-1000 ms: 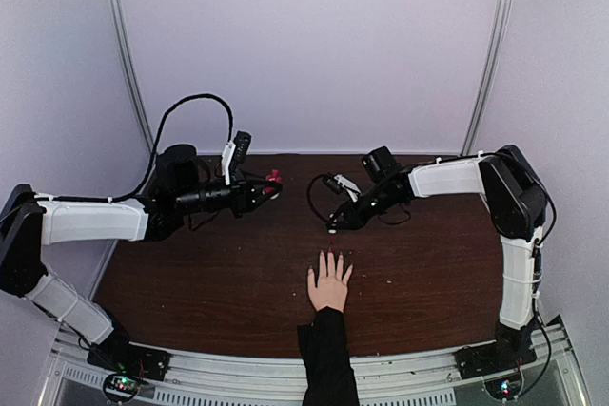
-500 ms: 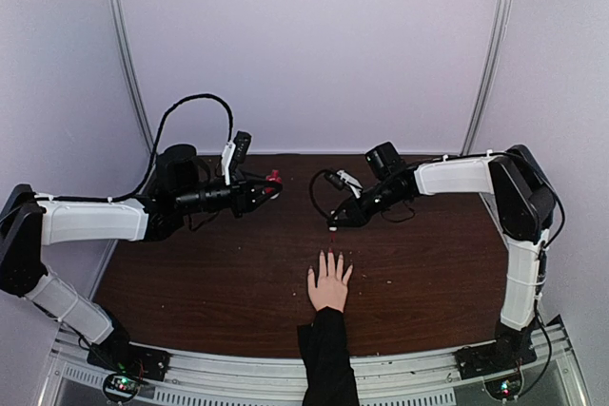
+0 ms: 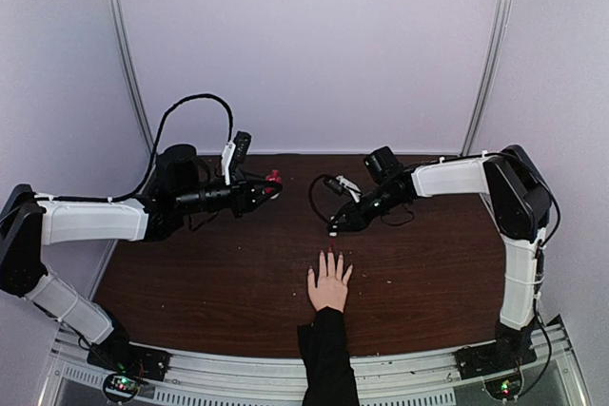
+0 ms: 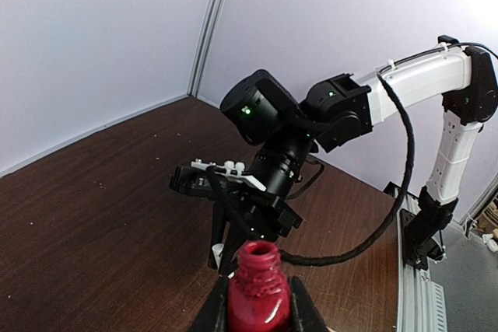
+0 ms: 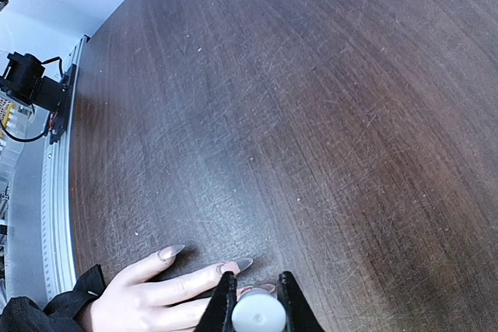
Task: Paint the nails
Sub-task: Paint the hand on the nail.
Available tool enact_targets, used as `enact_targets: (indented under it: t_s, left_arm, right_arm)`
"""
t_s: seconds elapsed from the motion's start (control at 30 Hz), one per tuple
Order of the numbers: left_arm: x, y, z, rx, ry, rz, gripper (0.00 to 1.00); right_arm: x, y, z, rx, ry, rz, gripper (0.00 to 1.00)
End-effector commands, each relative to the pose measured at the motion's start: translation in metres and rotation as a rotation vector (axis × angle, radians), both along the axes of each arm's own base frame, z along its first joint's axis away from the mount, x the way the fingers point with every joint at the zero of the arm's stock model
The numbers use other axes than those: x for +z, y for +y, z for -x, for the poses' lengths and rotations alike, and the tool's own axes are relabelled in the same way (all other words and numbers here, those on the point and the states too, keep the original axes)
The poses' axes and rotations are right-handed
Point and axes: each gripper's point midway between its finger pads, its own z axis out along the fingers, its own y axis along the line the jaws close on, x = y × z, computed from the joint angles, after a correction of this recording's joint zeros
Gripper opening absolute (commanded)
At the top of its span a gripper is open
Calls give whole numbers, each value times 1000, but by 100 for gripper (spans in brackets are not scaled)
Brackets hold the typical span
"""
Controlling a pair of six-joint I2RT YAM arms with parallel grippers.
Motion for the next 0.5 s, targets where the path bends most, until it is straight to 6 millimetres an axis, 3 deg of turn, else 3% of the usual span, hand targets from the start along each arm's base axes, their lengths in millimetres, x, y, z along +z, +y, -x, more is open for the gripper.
enact_targets:
  t_s: [0.0, 0.47]
  left_arm:
    - [14, 1, -1, -5, -51, 35, 0]
    - [13, 0, -2, -5, -50, 35, 0]
  right_arm:
    - [0, 4, -2, 20, 2, -14, 0]
    - [2, 7, 2, 34, 5, -25, 0]
